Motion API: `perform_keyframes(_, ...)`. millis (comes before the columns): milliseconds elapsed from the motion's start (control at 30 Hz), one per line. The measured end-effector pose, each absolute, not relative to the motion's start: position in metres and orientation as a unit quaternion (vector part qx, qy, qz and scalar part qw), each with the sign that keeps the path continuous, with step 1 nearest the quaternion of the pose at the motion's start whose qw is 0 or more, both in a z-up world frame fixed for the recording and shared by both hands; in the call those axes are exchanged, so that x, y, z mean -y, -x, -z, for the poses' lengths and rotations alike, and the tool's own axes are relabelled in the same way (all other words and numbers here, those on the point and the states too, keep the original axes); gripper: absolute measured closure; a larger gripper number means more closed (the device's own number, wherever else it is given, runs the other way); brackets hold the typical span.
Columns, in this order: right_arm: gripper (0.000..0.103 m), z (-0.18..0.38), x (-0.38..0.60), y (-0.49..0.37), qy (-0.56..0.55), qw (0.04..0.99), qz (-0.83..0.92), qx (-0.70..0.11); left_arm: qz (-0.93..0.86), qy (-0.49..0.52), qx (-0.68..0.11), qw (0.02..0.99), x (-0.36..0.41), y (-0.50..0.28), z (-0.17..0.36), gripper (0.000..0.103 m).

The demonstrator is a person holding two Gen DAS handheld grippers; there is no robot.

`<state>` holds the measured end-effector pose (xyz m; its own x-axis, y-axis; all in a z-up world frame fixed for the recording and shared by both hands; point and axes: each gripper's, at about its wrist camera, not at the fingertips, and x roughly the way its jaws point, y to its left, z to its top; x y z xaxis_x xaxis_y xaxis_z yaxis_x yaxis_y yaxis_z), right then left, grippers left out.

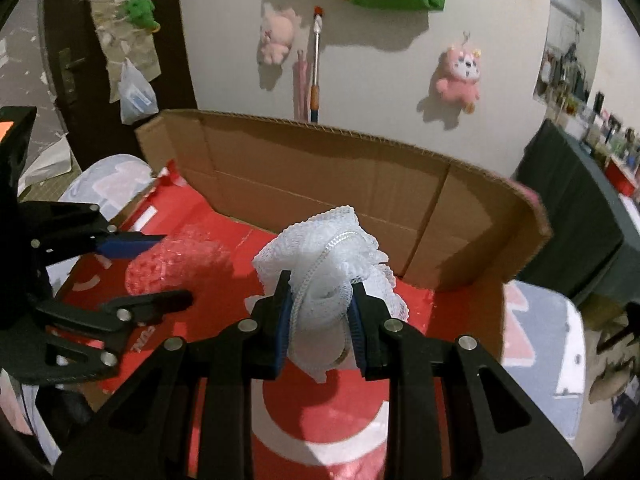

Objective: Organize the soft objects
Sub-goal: 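Carry the red sponge and white pouf in both grippers into the red-lined box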

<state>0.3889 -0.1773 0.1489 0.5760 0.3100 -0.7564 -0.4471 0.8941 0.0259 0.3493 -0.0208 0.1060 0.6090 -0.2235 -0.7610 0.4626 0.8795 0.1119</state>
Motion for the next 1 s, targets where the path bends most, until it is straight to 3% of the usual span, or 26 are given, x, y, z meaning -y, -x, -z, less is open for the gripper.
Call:
perform_keyframes(333, 0.077, -0.114, 0.18, -0.421, 0.067, 0.869, -0.191, -0.452, 0.159, -0.159, -0.436, 0.871, 0.021, -0.387, -0.068, 0.058)
perform_keyframes(1000, 0.049, -0.102, 0.189, -0.425, 0.044, 0.858, -0.183, -0.478, 0.164, -0.141, -0.436, 0.873, 0.011, -0.385, -0.074, 0.053)
